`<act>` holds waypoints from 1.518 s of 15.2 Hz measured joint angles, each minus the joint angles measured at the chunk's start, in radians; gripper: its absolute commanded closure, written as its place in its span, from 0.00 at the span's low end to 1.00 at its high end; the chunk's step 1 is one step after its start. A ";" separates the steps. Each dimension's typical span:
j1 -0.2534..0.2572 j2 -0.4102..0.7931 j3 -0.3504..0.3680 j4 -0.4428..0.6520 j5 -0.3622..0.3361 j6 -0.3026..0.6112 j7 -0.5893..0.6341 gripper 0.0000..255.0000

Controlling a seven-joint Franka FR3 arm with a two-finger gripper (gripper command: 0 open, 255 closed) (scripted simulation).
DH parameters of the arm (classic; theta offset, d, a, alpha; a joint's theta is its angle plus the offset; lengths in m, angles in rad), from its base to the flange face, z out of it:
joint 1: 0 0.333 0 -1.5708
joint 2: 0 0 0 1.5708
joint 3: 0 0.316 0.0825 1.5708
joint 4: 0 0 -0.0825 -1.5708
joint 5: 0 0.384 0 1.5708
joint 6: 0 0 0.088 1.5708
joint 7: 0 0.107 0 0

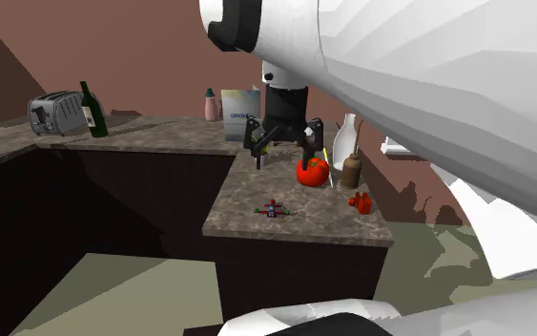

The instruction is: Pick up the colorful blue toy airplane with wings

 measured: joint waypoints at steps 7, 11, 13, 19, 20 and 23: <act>-0.002 0.146 0.005 -0.026 0.002 0.151 0.014 0.00; -0.005 0.272 0.007 -0.024 0.003 0.261 0.023 0.00; -0.008 0.350 0.003 -0.013 0.001 0.320 0.023 0.00; -0.010 0.573 0.005 0.049 0.003 0.458 0.039 0.00; -0.010 0.618 0.005 0.069 0.003 0.480 0.041 0.00; -0.012 0.724 0.003 0.115 0.004 0.528 0.048 0.00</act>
